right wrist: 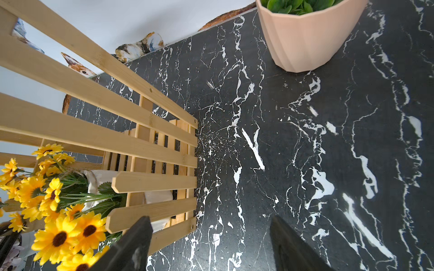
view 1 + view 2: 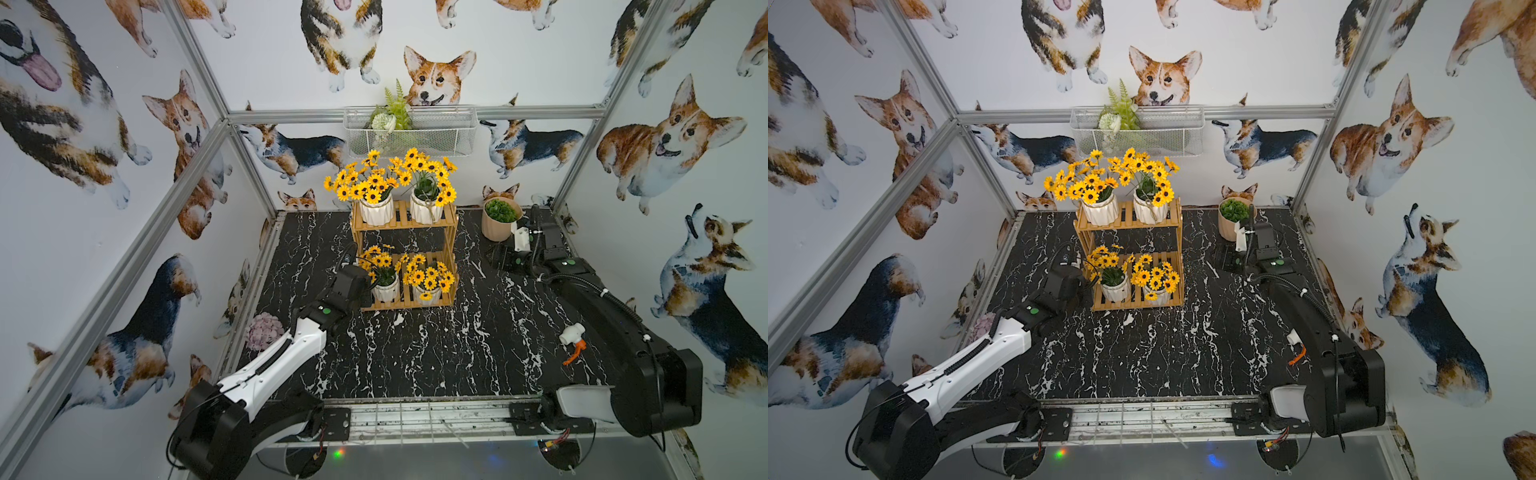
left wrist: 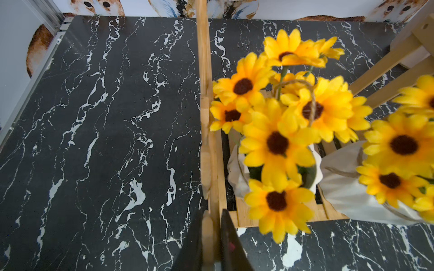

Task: Take the sunflower pots off the shelves
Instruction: Move the shelf to the center of the board.

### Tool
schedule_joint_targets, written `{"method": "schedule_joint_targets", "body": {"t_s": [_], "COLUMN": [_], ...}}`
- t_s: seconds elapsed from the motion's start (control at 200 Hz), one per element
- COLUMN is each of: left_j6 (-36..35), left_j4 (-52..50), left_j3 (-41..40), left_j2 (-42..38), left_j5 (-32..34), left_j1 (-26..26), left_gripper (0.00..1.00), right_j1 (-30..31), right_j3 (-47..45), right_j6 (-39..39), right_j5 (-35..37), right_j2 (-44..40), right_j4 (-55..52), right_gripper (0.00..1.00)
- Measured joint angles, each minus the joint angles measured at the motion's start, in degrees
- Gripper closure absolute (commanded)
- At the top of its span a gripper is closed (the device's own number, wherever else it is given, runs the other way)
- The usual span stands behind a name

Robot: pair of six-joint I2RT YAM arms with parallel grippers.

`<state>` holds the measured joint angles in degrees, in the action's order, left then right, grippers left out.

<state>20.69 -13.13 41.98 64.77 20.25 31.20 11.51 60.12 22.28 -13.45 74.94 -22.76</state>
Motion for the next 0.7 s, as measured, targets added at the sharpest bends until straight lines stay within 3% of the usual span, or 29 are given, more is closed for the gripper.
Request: {"method": "schedule_joint_targets", "body": {"t_s": [0.21, 0.31, 0.46, 0.701], "left_j6": [-1.5, -2.1, -2.8, -5.1], "left_j4": [0.2, 0.2, -0.1, -1.0], "left_j3": [-0.3, -0.3, 0.4, 3.3], "left_j2": [-0.7, -0.6, -0.3, -3.3], "left_j5": [1.1, 1.2, 1.2, 1.7], "left_j1": [0.3, 0.3, 0.3, 0.3], "left_gripper": [0.46, 0.31, 0.01, 0.00], "right_j1": [0.0, 0.0, 0.0, 0.0], "right_j3": [-0.2, -0.2, -0.3, -2.8], "right_j6": [-0.1, -0.3, -1.7, -4.5], "right_j5": [0.2, 0.1, -1.4, -8.0], "right_j2": [-0.6, -0.9, -2.7, -7.3], "right_j4": [0.0, 0.0, 0.5, 9.1], "right_gripper": [0.16, 0.12, 0.05, 0.01]}}
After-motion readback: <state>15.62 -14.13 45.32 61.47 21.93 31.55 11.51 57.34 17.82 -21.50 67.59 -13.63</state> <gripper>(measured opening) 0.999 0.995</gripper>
